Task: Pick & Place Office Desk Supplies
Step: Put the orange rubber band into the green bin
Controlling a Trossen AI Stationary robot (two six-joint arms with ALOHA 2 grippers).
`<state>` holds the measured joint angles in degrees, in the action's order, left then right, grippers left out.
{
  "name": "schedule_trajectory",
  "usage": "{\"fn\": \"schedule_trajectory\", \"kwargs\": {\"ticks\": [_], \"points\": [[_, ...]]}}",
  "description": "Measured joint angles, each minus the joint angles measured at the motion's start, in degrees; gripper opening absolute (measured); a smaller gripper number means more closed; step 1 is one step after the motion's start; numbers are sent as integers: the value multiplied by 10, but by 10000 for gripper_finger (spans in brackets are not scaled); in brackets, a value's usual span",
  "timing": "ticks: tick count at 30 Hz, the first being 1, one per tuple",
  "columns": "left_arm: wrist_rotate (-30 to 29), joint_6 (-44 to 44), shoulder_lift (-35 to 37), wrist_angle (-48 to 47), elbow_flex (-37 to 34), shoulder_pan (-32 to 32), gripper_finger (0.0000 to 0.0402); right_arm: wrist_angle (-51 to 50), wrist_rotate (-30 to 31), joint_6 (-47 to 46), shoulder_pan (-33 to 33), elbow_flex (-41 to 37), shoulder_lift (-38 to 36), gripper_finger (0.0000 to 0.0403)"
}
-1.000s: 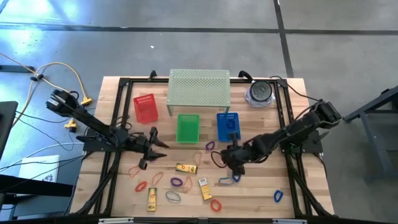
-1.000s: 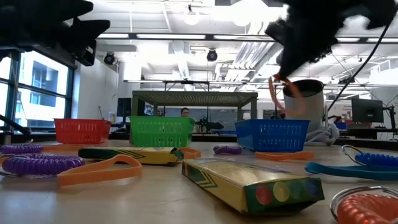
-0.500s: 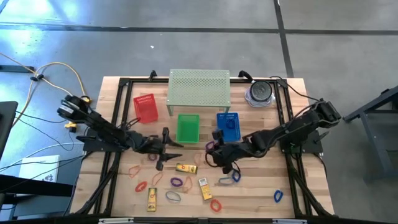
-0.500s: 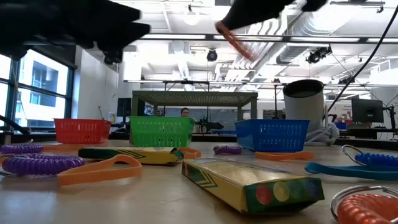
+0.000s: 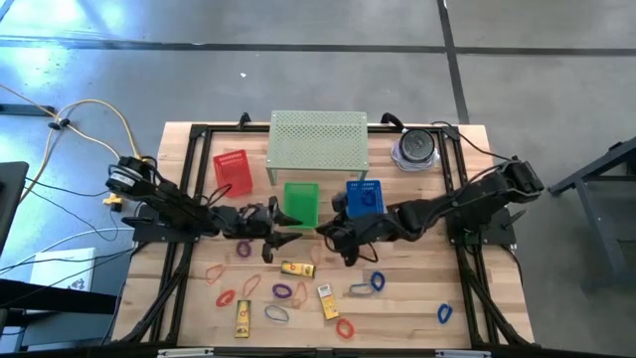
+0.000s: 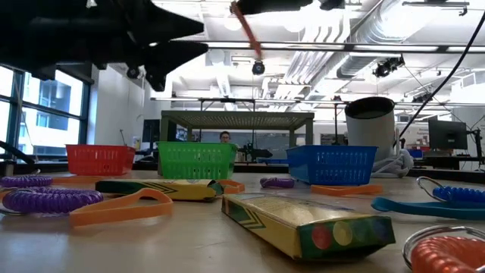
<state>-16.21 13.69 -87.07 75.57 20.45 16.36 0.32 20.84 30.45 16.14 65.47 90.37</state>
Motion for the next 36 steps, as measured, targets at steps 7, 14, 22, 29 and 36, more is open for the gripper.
{"fn": "schedule_trajectory", "kwargs": {"ticks": [7,14,22,29,36], "points": [[0,-14,0,3,3,-6,168,63,-19,12,-28,1,27,2],[0,-22,0,-1,3,-6,168,97,-1,21,-33,0,47,2],[-1,-23,0,2,3,-6,168,133,23,41,-46,2,84,2],[-1,-22,0,-10,3,-4,168,128,53,39,-45,1,85,2],[3,-20,0,-12,3,7,168,124,63,41,-45,1,85,2]]}}
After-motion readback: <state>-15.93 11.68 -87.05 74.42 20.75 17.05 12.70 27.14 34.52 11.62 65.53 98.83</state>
